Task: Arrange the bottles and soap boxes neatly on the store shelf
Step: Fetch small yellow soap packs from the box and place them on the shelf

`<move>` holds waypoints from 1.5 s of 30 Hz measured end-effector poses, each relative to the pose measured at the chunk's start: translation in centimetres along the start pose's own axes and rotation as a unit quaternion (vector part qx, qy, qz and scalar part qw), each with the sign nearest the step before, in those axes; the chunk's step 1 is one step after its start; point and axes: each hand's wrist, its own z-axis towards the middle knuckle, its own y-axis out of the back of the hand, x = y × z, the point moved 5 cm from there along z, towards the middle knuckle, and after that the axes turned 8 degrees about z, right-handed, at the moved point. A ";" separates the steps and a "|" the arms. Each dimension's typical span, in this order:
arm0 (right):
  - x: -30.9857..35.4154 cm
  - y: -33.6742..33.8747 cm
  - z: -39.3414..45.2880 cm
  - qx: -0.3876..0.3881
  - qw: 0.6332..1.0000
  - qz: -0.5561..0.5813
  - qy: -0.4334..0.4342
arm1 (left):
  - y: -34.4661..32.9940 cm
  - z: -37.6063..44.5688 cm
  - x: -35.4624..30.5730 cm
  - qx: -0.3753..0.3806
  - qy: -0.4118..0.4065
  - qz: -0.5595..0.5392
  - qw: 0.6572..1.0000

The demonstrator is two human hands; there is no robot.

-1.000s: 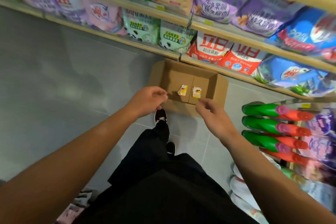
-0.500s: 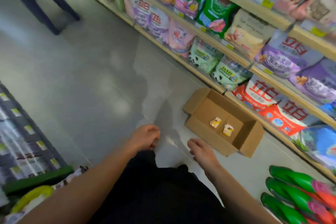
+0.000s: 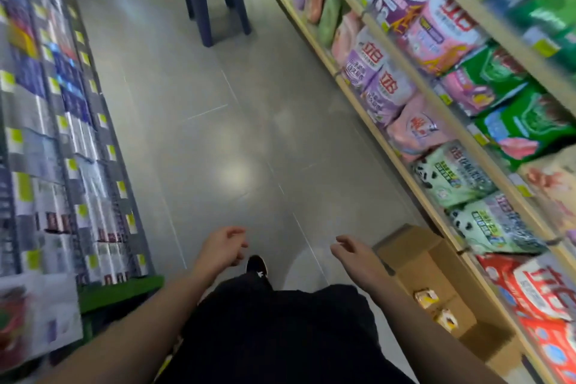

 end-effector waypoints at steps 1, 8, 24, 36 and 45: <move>1.3 -0.5 0.8 -0.002 1.000 0.006 -0.006 | 1.6 1.0 -0.8 0.006 0.007 0.002 1.000; 8.2 -3.1 7.4 0.026 0.998 0.004 -0.050 | 8.2 8.4 -6.9 0.027 0.025 -0.009 0.999; 41.3 0.7 36.2 0.133 0.987 -0.072 0.053 | 21.7 28.0 -28.1 -0.067 0.081 -0.108 0.989; 54.2 4.6 50.9 0.036 0.996 0.017 -0.082 | 29.8 48.1 -51.6 0.041 0.008 0.013 0.999; 68.1 8.8 61.4 -0.031 0.989 0.120 -0.076 | 36.6 60.8 -70.7 0.080 -0.069 0.125 0.987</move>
